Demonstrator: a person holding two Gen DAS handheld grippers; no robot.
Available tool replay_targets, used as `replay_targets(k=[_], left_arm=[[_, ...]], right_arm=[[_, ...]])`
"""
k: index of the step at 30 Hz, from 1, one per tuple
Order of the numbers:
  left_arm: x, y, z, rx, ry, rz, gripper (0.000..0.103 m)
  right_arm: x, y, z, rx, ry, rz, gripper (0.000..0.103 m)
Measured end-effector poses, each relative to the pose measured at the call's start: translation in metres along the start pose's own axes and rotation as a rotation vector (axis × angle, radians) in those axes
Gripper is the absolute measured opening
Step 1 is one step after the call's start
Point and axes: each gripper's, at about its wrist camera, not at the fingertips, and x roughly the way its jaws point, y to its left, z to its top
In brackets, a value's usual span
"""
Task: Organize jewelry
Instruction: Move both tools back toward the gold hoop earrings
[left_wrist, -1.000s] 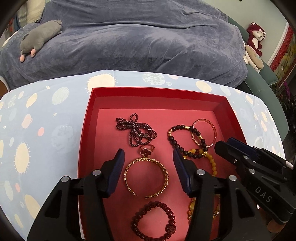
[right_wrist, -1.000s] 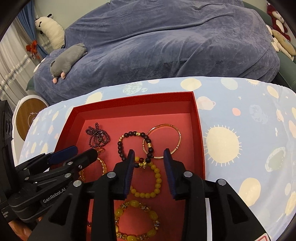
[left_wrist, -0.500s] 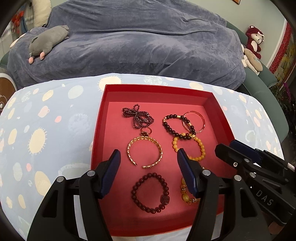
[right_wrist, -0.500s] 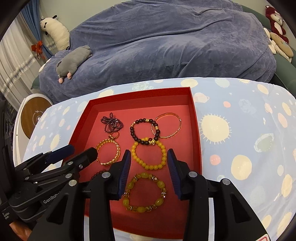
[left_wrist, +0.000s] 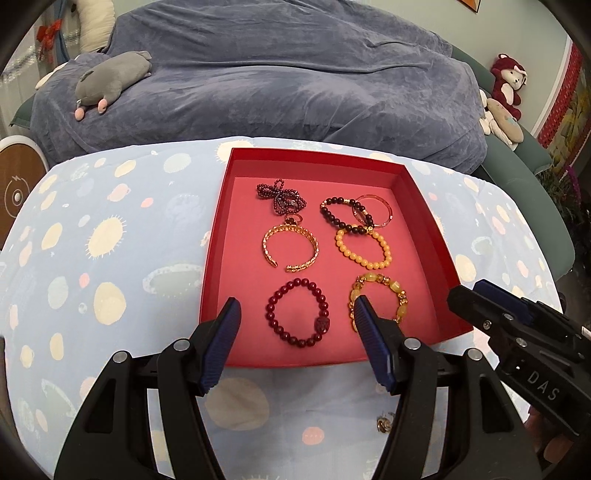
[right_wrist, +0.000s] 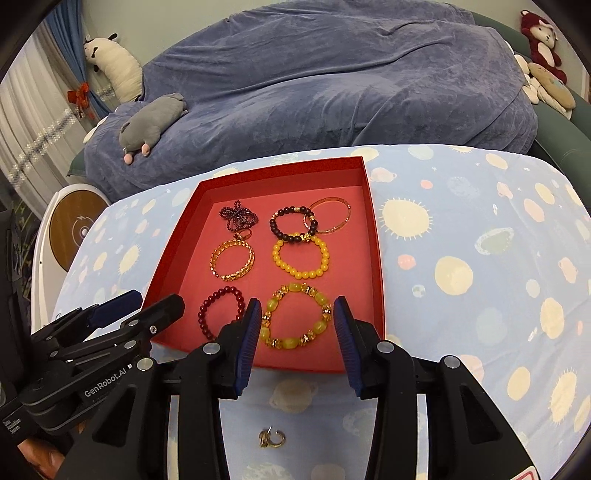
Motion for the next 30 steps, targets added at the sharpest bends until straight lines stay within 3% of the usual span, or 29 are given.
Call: replay_targets(k=[30], left_arm=[[-0.054,0.011,-0.119,-0.020,0.056,0.074,0.060]], right_arm=[[-0.045,0.009,-0.129,-0.031,0.090,-0.037,0.040]])
